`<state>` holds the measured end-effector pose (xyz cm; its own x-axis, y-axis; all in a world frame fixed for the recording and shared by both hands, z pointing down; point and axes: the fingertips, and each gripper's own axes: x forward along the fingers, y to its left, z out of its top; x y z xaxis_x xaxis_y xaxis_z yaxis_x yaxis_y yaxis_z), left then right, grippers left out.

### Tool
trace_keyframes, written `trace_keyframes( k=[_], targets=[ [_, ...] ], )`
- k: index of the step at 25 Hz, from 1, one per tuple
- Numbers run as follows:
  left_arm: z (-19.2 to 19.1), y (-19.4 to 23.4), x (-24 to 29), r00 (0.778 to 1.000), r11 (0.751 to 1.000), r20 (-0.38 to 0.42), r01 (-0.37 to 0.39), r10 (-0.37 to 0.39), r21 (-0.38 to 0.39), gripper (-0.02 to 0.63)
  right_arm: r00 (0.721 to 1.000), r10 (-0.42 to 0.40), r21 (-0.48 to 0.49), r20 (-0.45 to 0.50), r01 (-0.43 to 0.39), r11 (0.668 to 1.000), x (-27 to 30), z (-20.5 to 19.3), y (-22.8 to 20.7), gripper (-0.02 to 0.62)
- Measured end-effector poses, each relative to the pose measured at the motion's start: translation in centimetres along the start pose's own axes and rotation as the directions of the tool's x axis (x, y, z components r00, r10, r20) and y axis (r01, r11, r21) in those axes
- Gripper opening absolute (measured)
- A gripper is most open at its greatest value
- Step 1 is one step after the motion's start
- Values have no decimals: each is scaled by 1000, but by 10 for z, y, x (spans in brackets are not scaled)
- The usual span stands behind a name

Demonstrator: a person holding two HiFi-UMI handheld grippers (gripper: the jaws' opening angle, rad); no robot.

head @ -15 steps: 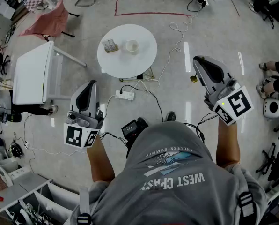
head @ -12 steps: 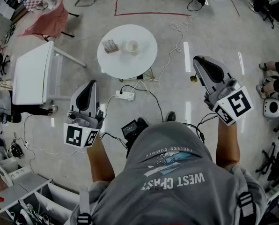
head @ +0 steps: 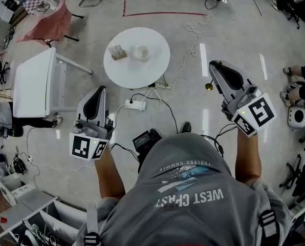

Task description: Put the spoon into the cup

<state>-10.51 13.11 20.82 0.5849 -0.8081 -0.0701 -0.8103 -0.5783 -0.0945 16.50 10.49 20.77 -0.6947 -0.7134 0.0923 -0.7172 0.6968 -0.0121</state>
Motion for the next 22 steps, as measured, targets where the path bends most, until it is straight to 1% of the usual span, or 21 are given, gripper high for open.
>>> trace_keyframes(
  k=[7,12,15,18,22],
  targets=[
    [0,-17,26,1000,1000,2,15,-15,-11,2,1000,27,30,1,-27,999,-6,-3,-17,2],
    [-3,-29,41,1000,998,28,13,-11,-59,3,999,48,45,8,-49,998,-11,-5,-32,2],
    [-9,-33,46,1000,998,27,7,-5,-68,3,998,56,53,-5,-55,997,-10,-10,-41,2],
    [-20,-23,45,1000,996,5,11,-10,-85,2,999,44,61,-20,-42,997,-1,-14,-47,2],
    [-27,8,51,999,994,-11,43,-45,-104,2,1000,6,62,-7,-6,998,22,-5,-49,2]
  ],
)
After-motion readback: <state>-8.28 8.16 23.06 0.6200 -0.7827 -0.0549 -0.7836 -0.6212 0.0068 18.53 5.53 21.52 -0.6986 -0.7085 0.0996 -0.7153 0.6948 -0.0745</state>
